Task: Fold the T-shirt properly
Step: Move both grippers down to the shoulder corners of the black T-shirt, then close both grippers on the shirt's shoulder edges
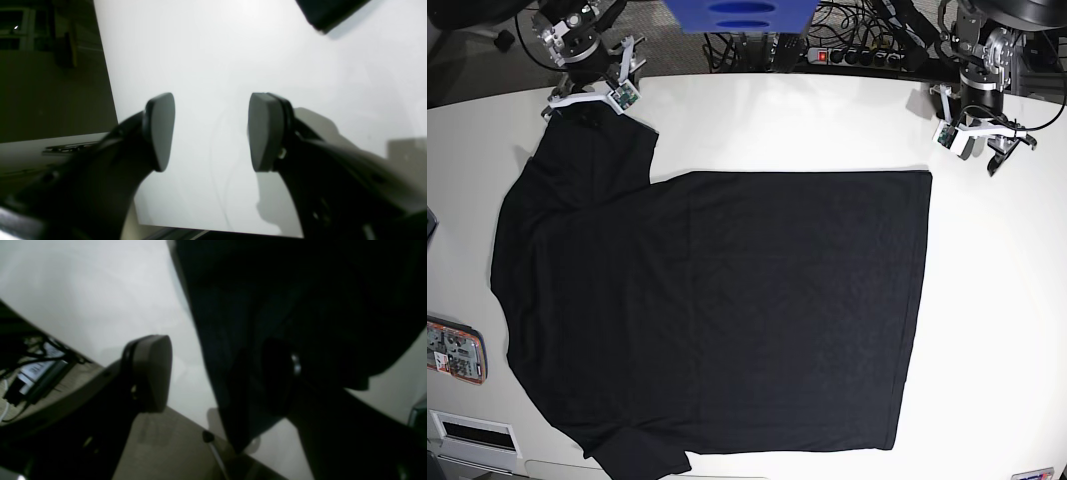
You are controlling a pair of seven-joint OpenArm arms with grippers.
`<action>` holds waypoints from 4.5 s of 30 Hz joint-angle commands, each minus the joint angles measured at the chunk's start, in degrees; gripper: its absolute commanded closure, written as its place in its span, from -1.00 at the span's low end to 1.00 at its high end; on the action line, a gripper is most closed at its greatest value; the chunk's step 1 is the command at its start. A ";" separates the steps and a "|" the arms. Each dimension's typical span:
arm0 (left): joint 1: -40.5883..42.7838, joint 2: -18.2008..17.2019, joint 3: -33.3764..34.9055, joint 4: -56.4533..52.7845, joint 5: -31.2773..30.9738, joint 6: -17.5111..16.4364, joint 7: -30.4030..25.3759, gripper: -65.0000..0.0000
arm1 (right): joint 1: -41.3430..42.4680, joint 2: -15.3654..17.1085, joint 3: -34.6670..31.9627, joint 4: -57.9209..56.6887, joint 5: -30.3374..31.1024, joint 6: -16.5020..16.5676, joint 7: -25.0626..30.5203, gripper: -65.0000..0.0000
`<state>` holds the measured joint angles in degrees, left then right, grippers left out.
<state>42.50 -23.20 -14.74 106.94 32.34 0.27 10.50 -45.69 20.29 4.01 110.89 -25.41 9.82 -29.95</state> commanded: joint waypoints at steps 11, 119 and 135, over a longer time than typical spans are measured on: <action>0.18 0.74 -0.42 0.71 0.41 1.44 -0.26 0.01 | 4.68 2.17 1.57 -8.87 -0.66 0.42 -2.97 -0.26; -25.75 -9.46 38.96 -14.67 9.03 -18.16 22.24 1.00 | 6.97 3.31 2.63 -3.86 -1.18 1.30 -2.44 1.00; -25.58 -7.00 28.50 -6.58 9.29 -12.19 22.33 1.00 | 7.14 3.31 11.95 -3.86 -1.10 1.38 3.27 1.00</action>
<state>17.15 -29.54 14.26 99.50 40.91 -12.62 32.29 -38.44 22.87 15.42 106.13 -26.57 12.05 -27.38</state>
